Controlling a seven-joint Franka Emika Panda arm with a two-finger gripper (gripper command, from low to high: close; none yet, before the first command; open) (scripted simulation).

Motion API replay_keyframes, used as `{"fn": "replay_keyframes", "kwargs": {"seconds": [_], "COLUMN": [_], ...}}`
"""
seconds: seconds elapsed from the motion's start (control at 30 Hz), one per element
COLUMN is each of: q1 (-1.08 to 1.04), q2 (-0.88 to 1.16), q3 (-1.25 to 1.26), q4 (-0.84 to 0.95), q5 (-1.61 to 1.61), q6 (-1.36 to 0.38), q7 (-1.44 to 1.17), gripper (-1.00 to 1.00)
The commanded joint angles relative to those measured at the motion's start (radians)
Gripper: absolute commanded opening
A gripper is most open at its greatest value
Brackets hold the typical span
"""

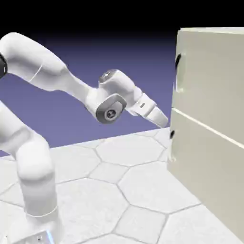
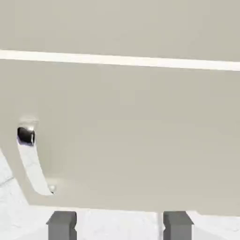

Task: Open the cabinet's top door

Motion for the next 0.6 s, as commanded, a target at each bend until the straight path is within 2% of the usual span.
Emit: {"fn": "replay_keyframes", "kwargs": {"seconds": [0.0,0.57], "q1": [-0.017,-0.309], "q2": [-0.004,-0.078], "q3": [0.018,0.324], "q4": [0.011,0.191], "q5": [0.044,0.783], "q6": [-0.001,-0.021], "q7": [-0.031,-0.560], "gripper": [0.00,0.00]}}
